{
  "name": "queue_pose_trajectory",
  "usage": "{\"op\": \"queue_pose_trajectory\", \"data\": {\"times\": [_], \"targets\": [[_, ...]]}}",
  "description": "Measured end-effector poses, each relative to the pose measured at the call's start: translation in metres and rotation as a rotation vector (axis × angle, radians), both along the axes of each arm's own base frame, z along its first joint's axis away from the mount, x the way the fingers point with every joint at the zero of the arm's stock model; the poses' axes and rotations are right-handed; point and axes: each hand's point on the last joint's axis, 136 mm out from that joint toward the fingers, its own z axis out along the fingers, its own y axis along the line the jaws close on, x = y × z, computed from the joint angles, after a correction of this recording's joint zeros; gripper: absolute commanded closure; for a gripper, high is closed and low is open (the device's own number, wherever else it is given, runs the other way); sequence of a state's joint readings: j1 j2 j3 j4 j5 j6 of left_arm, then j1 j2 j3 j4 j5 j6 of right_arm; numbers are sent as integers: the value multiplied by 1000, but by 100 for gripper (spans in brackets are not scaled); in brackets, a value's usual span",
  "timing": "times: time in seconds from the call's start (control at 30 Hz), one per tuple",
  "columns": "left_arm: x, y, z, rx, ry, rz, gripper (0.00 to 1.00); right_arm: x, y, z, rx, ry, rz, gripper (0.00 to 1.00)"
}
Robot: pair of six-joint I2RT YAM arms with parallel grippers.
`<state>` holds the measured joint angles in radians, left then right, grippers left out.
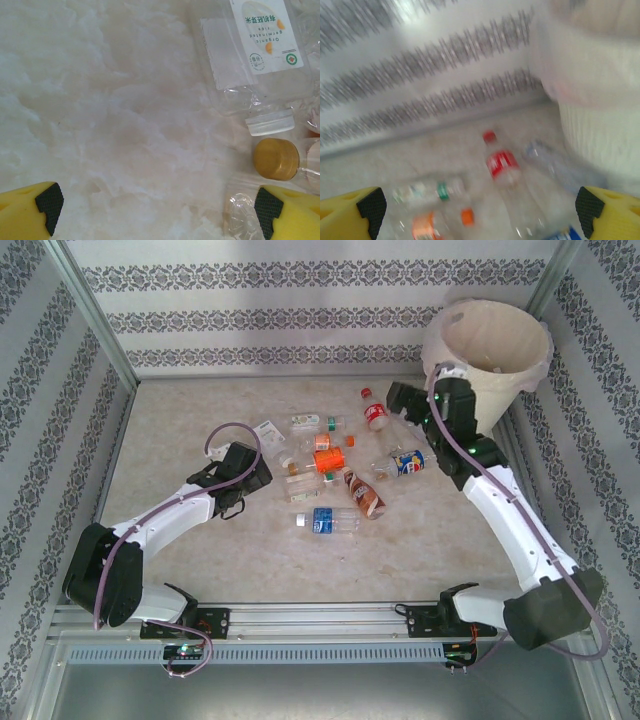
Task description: Put the plastic bottles in the bin
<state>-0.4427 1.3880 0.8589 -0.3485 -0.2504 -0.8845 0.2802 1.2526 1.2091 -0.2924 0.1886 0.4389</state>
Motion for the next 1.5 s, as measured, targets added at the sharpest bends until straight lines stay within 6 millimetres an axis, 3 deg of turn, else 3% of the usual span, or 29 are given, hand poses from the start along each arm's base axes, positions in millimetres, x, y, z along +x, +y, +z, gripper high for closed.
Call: {"op": "queue_pose_trajectory", "data": {"times": [0.27,0.37,0.47,0.57,0.73,0.83,1.03,1.3,1.5], "targets": [[-1,-2,-4,-6,12,-7,0,-19,-24,-137,59,367,-185,2],[-1,-2,-7,-4,19,-8,1,-22,-44,-173,153,453,-316,2],[0,-1,-7,-4,20,-4,0,-22,-58,-196,259,495,-421,2],[0,2,-7,-4,19,3,1,-17,-60,-211,341,514,-475,2],[1,2,-7,-4,20,5,0,-10,-40,-231,390,561,-484,3],[0,2,-7,-3,20,6,1,-11,-17,-235,372,577,-423,3],[1,3,-7,-6,20,14,0,-22,35,-241,282,644,-142,2],[1,5,-8,-10,21,25,0,-60,93,-251,58,696,169,2],[0,5,-13,-5,36,23,0,-76,82,-288,-50,812,140,10]]}}
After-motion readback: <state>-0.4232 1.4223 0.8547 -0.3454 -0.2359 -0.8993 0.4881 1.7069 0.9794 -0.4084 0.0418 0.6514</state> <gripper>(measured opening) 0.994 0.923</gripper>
